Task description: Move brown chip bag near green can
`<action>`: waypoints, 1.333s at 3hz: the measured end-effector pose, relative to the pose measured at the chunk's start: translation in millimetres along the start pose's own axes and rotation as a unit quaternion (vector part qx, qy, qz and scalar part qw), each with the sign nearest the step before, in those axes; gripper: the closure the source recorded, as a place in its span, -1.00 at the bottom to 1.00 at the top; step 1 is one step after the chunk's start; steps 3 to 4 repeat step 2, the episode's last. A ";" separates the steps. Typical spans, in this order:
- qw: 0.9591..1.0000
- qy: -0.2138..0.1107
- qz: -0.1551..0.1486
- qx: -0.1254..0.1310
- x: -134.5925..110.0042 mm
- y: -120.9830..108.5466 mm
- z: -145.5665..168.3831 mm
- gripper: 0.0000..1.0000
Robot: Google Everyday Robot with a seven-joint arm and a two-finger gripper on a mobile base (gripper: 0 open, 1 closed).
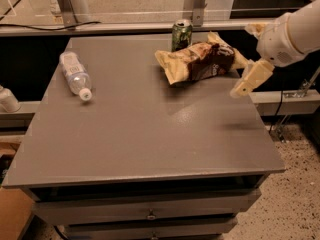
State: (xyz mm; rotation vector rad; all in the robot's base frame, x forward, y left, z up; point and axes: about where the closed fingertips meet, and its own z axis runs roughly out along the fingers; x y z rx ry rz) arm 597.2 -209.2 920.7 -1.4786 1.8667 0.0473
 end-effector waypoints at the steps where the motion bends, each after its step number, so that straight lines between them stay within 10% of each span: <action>1: 0.999 -0.013 0.033 0.020 1.4 18.1 -33.8 -1.00; 4: 0.999 -0.013 0.033 0.020 1.4 18.1 -33.8 -1.00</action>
Offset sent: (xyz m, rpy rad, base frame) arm -0.0267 -0.0073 0.0137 0.0459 -0.0112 -0.0483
